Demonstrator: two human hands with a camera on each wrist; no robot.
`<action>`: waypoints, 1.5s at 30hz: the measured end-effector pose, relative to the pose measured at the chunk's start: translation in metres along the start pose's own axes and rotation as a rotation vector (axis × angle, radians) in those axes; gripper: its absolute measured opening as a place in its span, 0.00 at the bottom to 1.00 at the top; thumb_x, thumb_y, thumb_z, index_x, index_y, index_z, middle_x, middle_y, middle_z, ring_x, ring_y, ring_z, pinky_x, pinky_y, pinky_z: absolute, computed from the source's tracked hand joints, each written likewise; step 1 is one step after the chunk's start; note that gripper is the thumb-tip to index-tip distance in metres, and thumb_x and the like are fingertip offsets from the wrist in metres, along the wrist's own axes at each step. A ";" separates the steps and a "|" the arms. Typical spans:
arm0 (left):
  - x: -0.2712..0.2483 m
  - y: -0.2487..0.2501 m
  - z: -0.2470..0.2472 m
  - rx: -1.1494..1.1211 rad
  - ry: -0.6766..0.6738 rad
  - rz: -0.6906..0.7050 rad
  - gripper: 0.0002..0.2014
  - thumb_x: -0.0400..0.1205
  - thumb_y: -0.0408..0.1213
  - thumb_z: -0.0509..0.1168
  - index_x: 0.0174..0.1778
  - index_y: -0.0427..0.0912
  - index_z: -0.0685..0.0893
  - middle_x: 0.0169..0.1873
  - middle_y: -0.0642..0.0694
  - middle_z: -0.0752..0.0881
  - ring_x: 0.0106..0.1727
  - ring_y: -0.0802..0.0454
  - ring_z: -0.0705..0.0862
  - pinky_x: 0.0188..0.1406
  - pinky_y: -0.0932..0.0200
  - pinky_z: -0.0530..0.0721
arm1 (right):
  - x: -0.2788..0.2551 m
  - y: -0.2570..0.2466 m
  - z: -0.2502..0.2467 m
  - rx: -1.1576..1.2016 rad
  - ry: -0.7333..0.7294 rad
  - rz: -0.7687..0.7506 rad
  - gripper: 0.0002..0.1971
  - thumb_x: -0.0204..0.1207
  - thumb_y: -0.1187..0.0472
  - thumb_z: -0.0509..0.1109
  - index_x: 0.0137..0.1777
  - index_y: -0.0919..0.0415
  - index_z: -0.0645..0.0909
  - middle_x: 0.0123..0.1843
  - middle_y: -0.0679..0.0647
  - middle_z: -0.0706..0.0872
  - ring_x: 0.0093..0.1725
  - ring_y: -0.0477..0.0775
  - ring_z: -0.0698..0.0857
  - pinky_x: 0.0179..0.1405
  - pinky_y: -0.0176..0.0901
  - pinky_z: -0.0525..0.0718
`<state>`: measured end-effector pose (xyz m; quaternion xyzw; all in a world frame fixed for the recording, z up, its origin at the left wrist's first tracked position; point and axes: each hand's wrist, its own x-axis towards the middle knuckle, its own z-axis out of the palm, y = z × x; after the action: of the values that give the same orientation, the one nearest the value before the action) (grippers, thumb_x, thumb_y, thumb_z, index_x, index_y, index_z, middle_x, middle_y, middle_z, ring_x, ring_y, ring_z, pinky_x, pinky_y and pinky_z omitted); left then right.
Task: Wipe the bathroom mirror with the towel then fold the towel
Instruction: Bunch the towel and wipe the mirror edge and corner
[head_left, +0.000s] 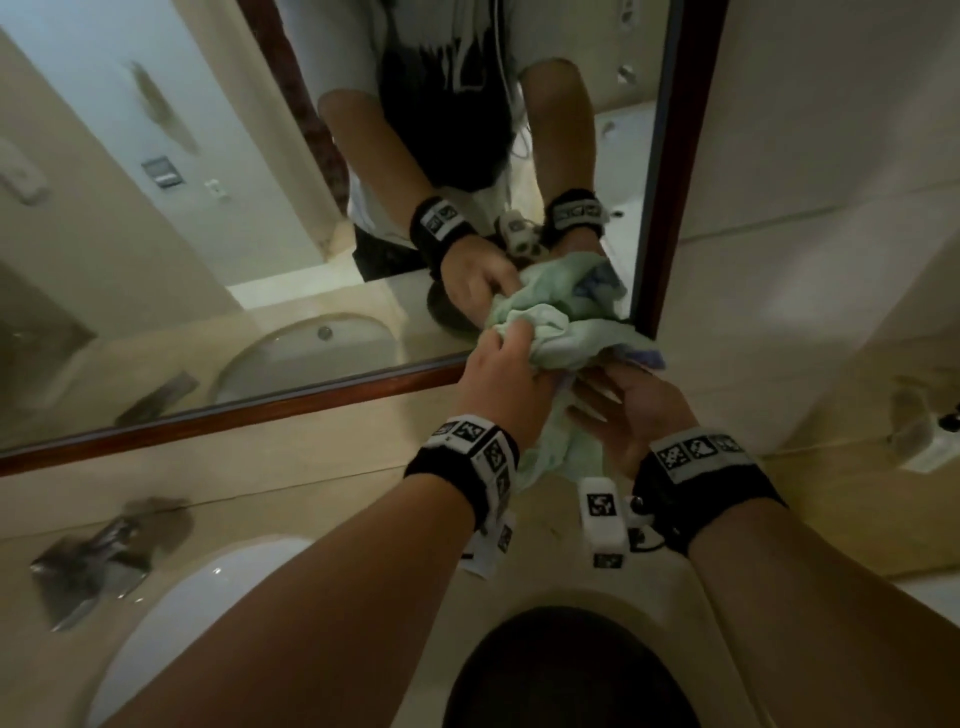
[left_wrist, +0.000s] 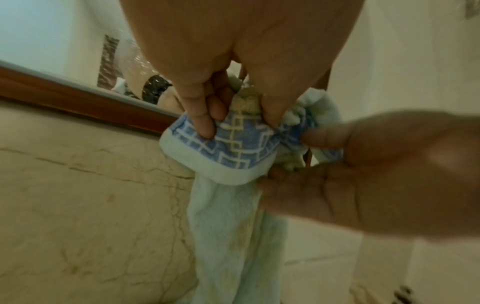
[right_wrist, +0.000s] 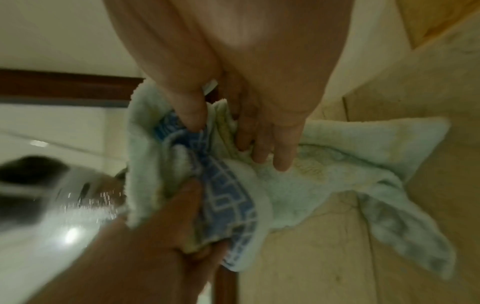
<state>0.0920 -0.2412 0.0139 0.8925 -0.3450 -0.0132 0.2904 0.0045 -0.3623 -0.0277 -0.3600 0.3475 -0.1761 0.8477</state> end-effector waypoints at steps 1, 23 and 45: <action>0.000 -0.003 -0.004 -0.043 0.018 -0.028 0.21 0.80 0.54 0.66 0.65 0.50 0.75 0.56 0.44 0.79 0.55 0.40 0.82 0.54 0.49 0.82 | -0.002 0.001 0.002 -0.050 -0.001 -0.018 0.09 0.86 0.59 0.66 0.60 0.55 0.86 0.60 0.59 0.90 0.62 0.61 0.88 0.68 0.64 0.83; -0.072 -0.265 -0.193 -1.112 0.461 -0.733 0.30 0.75 0.62 0.75 0.70 0.62 0.72 0.66 0.42 0.86 0.60 0.38 0.89 0.51 0.33 0.92 | -0.049 0.151 0.315 -0.580 -0.591 -0.052 0.11 0.86 0.51 0.64 0.59 0.40 0.88 0.69 0.44 0.88 0.69 0.43 0.85 0.73 0.47 0.81; -0.142 -0.543 -0.377 0.035 0.299 -0.701 0.31 0.75 0.46 0.74 0.75 0.51 0.75 0.62 0.40 0.86 0.62 0.36 0.84 0.60 0.49 0.83 | -0.081 0.342 0.573 -0.798 -0.936 0.103 0.20 0.73 0.42 0.70 0.66 0.39 0.85 0.74 0.47 0.84 0.75 0.48 0.80 0.78 0.56 0.74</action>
<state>0.3985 0.3616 0.0158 0.9532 0.0270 0.0244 0.3001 0.3749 0.1933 0.0450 -0.6712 -0.0055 0.1851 0.7178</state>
